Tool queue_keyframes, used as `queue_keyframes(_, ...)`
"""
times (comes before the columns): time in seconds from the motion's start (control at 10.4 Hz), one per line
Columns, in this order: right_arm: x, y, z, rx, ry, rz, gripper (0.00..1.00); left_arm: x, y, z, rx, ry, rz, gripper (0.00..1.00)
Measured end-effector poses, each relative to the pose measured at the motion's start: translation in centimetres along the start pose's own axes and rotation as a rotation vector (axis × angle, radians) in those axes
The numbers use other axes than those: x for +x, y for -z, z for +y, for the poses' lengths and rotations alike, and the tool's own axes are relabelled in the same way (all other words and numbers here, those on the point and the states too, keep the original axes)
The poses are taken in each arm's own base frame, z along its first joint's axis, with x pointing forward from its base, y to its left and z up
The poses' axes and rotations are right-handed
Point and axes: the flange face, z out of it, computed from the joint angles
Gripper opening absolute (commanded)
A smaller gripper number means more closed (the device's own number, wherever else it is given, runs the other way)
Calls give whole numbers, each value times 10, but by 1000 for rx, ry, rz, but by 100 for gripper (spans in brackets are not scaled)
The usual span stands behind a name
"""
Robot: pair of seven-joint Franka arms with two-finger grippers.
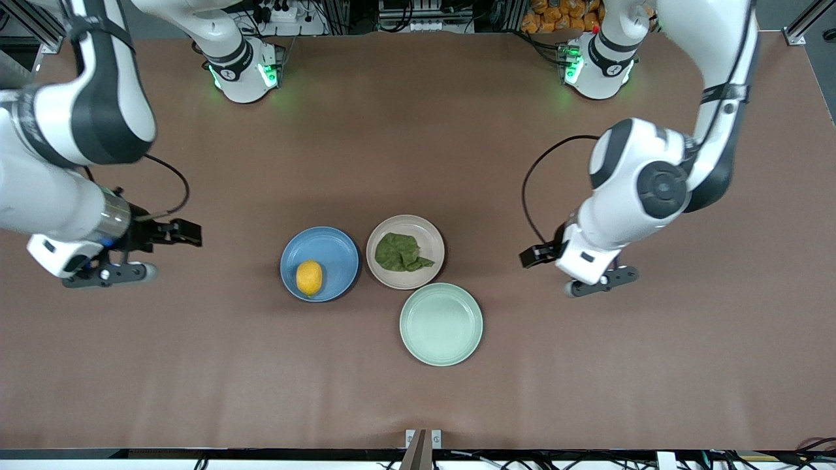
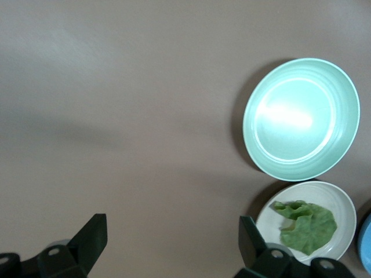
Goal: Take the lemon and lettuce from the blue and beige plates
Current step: 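Reach the right gripper to the lemon while the left gripper reaches the lettuce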
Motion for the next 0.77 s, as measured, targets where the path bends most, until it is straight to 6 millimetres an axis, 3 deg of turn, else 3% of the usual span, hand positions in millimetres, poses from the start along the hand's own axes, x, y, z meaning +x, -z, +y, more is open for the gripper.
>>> queue_keyframes(0.19, 13, -30, -24, -8, -4, -5, 100, -14, -28, 25, -9, 36, 9, 100)
queue_keyframes(0.39, 21, -57, -47, -3, -15, 8, 100, -20, -43, 36, -6, 76, 25, 100)
queue_keyframes(0.77, 20, -118, -87, 0, -48, 52, 100, -47, -74, 71, -14, 148, 71, 100)
